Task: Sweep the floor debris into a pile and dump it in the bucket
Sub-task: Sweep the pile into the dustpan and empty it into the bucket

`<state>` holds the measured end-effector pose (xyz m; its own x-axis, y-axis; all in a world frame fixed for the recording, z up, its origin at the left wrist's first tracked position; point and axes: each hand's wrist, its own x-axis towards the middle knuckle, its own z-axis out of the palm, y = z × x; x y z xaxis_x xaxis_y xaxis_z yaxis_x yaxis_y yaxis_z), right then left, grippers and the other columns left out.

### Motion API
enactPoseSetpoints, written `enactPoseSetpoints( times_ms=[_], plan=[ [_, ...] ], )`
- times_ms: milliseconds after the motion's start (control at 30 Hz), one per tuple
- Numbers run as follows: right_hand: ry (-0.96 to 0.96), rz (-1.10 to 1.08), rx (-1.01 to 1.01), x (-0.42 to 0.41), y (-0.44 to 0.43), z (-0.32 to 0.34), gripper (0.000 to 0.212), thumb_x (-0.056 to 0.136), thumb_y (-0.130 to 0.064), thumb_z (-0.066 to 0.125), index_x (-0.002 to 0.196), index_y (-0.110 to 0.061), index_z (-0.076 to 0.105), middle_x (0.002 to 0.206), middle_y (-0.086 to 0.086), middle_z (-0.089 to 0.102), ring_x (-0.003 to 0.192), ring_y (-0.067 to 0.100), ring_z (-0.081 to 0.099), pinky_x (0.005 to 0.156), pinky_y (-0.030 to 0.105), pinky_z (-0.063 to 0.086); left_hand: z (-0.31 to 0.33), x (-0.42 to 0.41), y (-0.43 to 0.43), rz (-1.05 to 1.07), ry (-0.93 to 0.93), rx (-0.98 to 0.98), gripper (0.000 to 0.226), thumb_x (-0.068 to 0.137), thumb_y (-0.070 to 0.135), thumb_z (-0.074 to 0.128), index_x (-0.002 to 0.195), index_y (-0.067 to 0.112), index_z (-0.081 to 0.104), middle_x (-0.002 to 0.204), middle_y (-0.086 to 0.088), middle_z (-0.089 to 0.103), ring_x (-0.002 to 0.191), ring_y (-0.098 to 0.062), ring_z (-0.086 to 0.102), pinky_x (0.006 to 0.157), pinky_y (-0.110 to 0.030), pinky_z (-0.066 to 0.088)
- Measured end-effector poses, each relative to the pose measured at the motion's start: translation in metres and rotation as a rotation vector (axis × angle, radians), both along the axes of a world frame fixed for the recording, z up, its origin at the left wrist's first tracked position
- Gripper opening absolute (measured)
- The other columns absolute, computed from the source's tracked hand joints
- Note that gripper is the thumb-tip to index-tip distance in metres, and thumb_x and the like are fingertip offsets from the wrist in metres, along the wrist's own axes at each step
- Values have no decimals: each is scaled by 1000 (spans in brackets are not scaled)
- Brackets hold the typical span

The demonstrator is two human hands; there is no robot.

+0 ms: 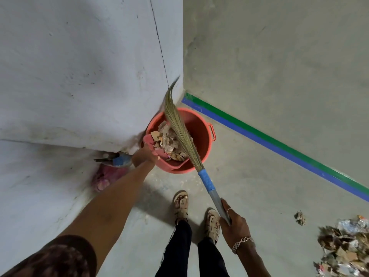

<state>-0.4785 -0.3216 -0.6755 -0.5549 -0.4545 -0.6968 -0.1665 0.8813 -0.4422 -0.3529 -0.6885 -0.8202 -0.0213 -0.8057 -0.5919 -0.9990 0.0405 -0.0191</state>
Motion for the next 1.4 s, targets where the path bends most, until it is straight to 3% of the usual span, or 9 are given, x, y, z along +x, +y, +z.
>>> enactPoseSetpoints(
  times_ms=[133, 400, 500, 633, 733, 800, 967, 1200, 1400],
  plan=[
    [26, -2, 70, 0, -9, 3, 63, 93, -18, 58, 150, -36, 38, 94, -6, 64, 62, 6, 51, 62, 18, 39, 29, -6, 2, -132, -3, 32, 28, 91, 38, 64, 107, 16, 62, 102, -4, 66, 97, -28, 66, 78, -34, 51],
    [127, -22, -59, 10, 23, 28, 66, 87, -16, 68, 145, -38, 46, 77, -16, 63, 62, 13, 58, 59, 15, 43, 46, -10, 2, -201, -141, 4, 30, 93, 47, 61, 98, 18, 66, 85, -3, 67, 69, -22, 63, 39, -24, 33],
    [122, -11, -116, 21, 50, 36, 74, 82, -14, 73, 143, -47, 44, 76, -21, 64, 67, 5, 59, 56, 6, 42, 51, -9, 2, -168, -121, 8, 39, 90, 50, 63, 113, 18, 65, 100, -5, 70, 87, -26, 70, 50, -25, 43],
    [117, 76, -81, 30, 81, 35, 95, 82, -22, 71, 128, -82, 14, 84, -16, 69, 76, 19, 65, 66, 26, 51, 61, -15, 6, -160, -95, 7, 65, 78, 61, 70, 125, 18, 58, 109, -7, 70, 97, -30, 69, 72, -33, 55],
    [108, 93, -32, 32, 105, 25, 98, 84, -27, 67, 118, -89, 0, 96, -7, 71, 87, 23, 68, 73, 30, 53, 63, -20, 10, -164, -95, 17, 48, 95, 48, 56, 127, 12, 60, 114, -8, 69, 102, -30, 67, 63, -18, 52],
    [122, 92, -14, 30, 117, 23, 96, 84, -24, 68, 120, -87, 5, 97, -6, 71, 88, 24, 68, 73, 32, 54, 62, -17, 15, -243, -138, -31, 39, 103, 34, 50, 131, 8, 59, 123, -11, 65, 114, -31, 62, 54, -11, 39],
    [143, -8, -8, 24, 137, 36, 71, 85, -18, 72, 144, -43, 43, 90, -1, 73, 81, 29, 67, 70, 36, 53, 78, -8, 34, -195, -83, -136, 49, 90, 48, 62, 126, 16, 54, 114, -11, 69, 102, -33, 67, 78, -39, 55],
    [143, 105, -59, 10, 170, 47, 70, 86, -19, 71, 146, -42, 43, 73, -12, 59, 58, 7, 50, 55, 13, 39, 111, -6, 71, -221, -6, -193, 69, 86, 50, 69, 140, 19, 40, 113, -15, 68, 104, -37, 66, 79, -40, 52],
    [121, 82, 36, 5, 177, 61, 71, 89, -21, 67, 146, -47, 34, 85, -7, 64, 68, 14, 53, 64, 26, 42, 137, 4, 89, -253, 19, -185, 67, 83, 54, 67, 137, 23, 41, 108, -11, 70, 98, -35, 68, 70, -37, 48]
  ],
)
